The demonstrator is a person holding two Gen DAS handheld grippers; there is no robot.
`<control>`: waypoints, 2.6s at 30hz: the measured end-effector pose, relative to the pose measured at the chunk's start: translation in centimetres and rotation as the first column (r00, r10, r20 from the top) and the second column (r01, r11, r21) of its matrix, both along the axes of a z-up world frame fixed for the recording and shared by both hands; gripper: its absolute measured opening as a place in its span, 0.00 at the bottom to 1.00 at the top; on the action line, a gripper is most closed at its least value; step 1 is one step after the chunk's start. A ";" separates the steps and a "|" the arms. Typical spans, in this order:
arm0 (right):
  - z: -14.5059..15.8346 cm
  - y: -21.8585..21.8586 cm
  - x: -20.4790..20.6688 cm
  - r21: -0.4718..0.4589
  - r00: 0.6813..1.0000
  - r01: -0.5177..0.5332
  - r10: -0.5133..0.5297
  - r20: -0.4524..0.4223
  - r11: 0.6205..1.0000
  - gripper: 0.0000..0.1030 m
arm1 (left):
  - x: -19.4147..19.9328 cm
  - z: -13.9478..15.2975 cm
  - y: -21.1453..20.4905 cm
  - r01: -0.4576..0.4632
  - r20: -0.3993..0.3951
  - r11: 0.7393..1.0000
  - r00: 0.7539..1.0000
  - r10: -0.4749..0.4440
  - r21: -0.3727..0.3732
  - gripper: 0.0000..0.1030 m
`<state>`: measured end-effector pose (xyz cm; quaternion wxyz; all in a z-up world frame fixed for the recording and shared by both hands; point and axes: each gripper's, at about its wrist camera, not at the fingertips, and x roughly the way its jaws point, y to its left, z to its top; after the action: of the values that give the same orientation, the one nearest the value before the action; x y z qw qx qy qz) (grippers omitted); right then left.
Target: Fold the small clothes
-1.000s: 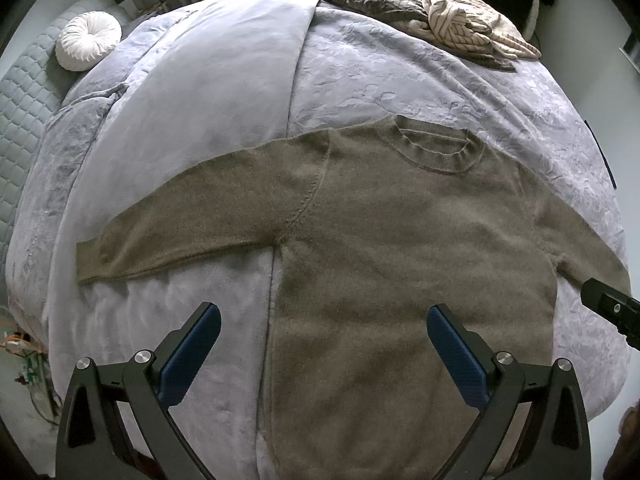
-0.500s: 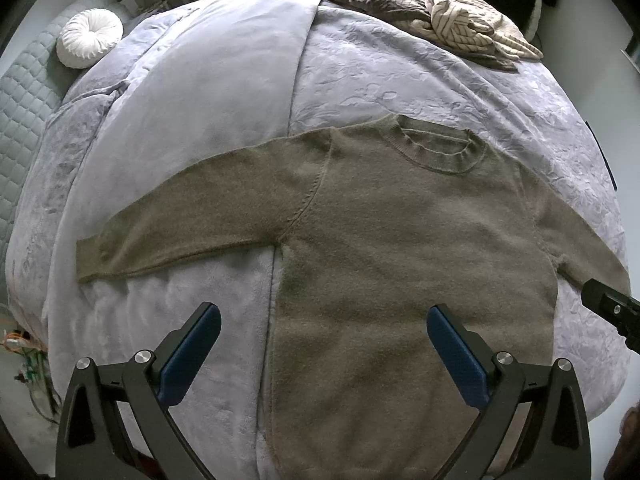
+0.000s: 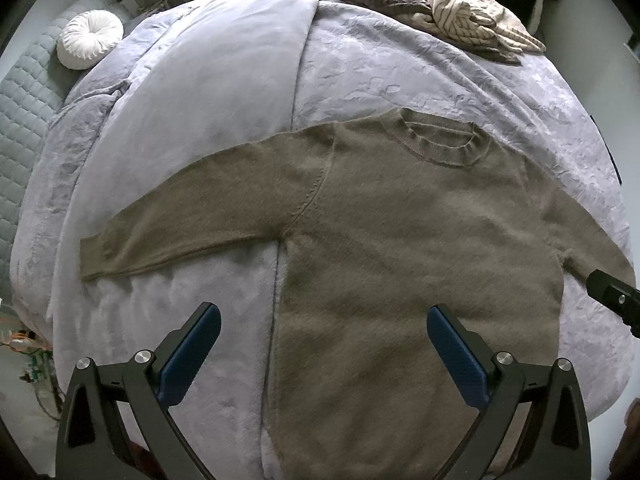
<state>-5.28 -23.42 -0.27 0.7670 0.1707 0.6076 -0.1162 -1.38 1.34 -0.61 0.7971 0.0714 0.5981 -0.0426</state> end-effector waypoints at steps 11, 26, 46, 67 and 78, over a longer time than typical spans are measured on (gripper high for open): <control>-1.0 -2.6 0.7 0.035 0.997 -0.072 0.072 -0.015 0.997 1.00 | 0.4 0.4 -2.6 -0.019 -0.018 0.999 1.000 0.020 0.046 1.00; -3.4 -4.5 1.1 0.087 0.997 -0.077 0.077 0.006 0.993 1.00 | -0.6 0.1 -3.7 -0.143 -0.027 0.990 0.989 0.143 0.004 1.00; -4.4 10.8 1.5 0.169 0.984 -0.155 0.168 -0.061 0.973 1.00 | 5.1 -13.0 26.2 -0.565 -0.113 0.796 0.825 0.554 -0.217 1.00; -4.5 13.1 3.6 0.160 0.957 -0.273 0.285 -0.057 0.949 1.00 | 10.0 -12.9 30.6 -0.488 0.029 0.713 0.815 0.578 -0.504 0.10; -4.7 2.8 2.5 0.211 0.992 -0.116 0.123 -0.020 0.970 1.00 | 14.3 -1.1 5.9 0.068 0.259 0.815 0.960 0.102 -0.576 0.10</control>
<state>-2.73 -20.58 -4.94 0.7402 0.2118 0.6381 -0.0077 12.92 7.19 -1.71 0.8570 -0.1747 0.4393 -0.2049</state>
